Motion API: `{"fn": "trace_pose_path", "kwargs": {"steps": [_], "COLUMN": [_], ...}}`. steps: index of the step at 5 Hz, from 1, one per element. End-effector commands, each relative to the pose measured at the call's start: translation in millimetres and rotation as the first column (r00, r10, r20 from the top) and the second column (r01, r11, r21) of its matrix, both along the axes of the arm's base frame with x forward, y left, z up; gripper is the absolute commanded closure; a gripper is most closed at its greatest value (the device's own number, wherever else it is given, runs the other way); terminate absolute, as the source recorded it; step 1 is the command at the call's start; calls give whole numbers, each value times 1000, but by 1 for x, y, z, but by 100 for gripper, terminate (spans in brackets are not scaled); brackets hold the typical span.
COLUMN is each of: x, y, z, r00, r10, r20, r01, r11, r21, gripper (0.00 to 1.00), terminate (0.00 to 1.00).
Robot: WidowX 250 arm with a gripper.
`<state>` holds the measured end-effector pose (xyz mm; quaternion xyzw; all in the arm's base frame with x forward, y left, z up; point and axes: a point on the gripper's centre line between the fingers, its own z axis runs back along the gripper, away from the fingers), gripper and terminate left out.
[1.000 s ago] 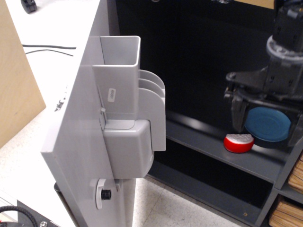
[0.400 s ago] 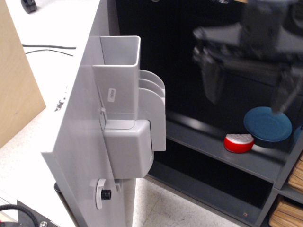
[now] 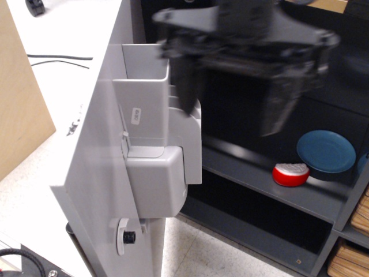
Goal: Close fridge
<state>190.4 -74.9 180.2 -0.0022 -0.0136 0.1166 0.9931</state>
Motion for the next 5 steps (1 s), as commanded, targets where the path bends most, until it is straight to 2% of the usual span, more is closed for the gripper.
{"fn": "trace_pose_path", "kwargs": {"steps": [1, 2, 3, 4, 5], "x": [-38, -48, -46, -43, -36], "y": [46, 62, 72, 76, 71], "z": [14, 20, 20, 10, -13], "r00": [1000, 998, 998, 999, 999], "r10": [-12, -11, 14, 20, 39], "r20": [25, 58, 68, 27, 19], "r01": [13, 13, -13, -20, -38], "r11": [999, 999, 1000, 1000, 999], "r21": [-46, -44, -18, -5, -9], "gripper": [0, 0, 0, 0, 0], "terminate": [0, 0, 0, 0, 0]}}
